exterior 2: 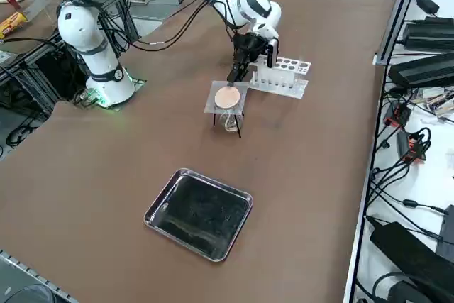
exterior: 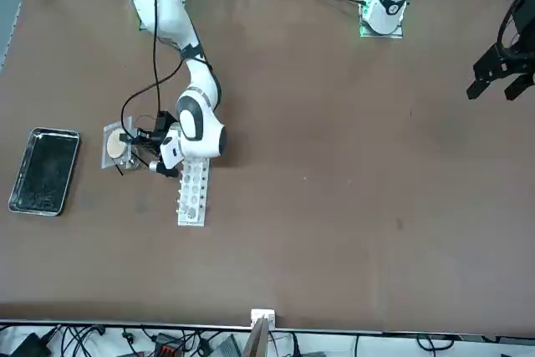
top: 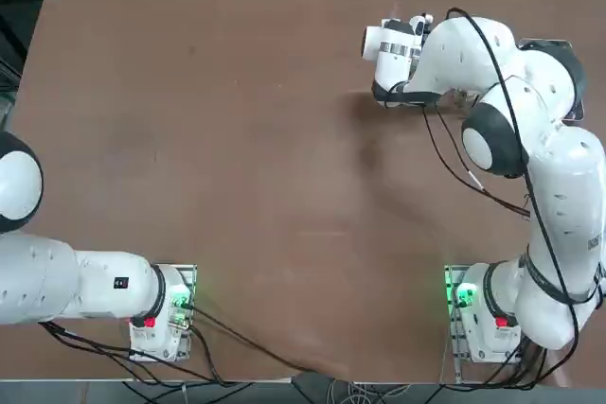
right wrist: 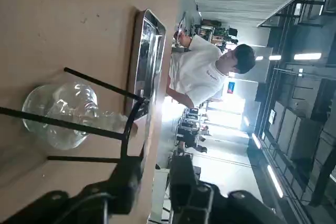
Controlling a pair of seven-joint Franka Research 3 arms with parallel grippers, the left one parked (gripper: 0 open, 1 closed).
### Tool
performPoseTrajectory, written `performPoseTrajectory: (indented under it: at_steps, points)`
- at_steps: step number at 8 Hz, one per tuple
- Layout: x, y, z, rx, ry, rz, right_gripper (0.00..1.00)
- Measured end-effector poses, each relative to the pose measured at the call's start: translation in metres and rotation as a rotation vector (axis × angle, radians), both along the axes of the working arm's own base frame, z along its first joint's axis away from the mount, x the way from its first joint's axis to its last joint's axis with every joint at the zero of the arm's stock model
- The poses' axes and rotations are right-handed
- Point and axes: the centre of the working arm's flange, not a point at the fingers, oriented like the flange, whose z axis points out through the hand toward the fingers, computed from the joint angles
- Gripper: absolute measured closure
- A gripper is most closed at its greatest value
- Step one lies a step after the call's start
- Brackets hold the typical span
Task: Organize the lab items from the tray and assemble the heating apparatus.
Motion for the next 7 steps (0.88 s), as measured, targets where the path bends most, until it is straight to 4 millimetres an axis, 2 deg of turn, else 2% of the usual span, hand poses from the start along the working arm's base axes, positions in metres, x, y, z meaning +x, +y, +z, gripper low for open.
performPoseTrajectory:
  at_steps: [3, 7]
  points:
    - [-0.0012, 0.0025, -0.0002, 0.001, -0.013, 0.000, 0.01]
    - [-0.0016, 0.0031, -0.0002, 0.002, -0.015, -0.002, 0.00]
